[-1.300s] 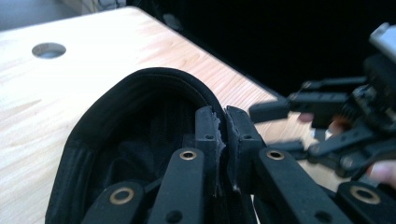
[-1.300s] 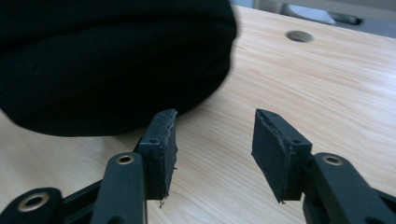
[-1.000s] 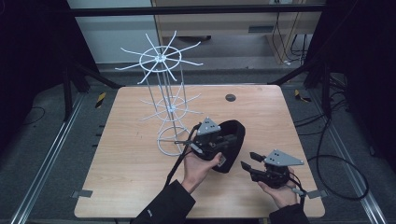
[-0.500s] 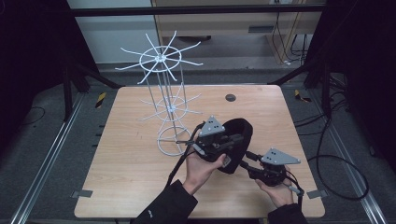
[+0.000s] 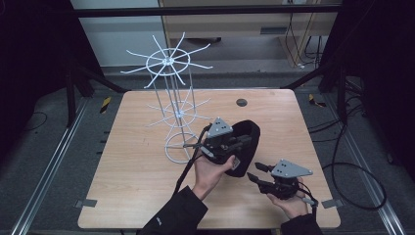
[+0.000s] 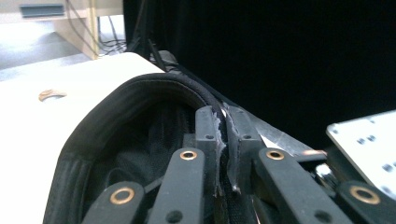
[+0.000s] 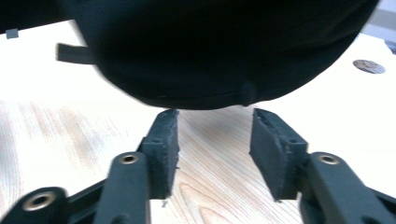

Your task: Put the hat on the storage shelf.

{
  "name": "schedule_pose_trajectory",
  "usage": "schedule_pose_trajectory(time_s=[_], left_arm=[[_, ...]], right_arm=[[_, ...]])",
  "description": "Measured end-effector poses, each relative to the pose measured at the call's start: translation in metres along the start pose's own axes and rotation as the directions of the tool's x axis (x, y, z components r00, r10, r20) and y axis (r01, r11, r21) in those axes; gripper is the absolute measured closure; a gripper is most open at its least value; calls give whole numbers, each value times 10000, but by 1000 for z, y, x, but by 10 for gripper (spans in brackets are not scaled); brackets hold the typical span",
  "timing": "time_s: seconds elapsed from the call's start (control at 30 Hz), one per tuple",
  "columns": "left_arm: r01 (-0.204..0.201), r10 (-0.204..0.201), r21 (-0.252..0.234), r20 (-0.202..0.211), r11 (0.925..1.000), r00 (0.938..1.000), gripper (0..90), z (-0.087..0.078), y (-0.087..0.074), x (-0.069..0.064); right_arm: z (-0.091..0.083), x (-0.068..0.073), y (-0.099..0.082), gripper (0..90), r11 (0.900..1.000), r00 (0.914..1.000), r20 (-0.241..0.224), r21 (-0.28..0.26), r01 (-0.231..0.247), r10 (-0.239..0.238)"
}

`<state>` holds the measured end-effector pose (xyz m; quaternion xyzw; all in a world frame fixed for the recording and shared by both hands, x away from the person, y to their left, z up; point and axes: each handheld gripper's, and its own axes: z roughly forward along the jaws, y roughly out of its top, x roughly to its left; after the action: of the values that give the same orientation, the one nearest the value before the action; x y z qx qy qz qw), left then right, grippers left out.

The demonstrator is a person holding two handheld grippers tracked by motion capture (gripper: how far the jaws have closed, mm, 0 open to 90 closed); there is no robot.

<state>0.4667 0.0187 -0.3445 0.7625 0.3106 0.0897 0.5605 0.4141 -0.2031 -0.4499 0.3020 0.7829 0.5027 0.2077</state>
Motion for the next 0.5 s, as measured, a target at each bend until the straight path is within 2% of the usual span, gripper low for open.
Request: schedule_pose_trajectory(time_s=[0.1,0.17,0.37,0.5], left_arm=[[106,-107,-19,-150,9999,9998,837,3,0,3],[232,-233,-43,-309,9997,9993,838,8,-2,3],[354,-354,-15,-271,9994,9990,838,19,-5,-1],[430,-428,73,-224,9990,9988,838,23,-6,-2]], right_arm=[[2,3,2,469,9999,10000,4,-130,67,-67],[4,8,5,444,9993,9998,-179,-355,105,-111],[11,11,4,452,9995,9993,-300,-220,219,-225],[12,13,5,454,9990,9991,-309,-341,288,-298]])
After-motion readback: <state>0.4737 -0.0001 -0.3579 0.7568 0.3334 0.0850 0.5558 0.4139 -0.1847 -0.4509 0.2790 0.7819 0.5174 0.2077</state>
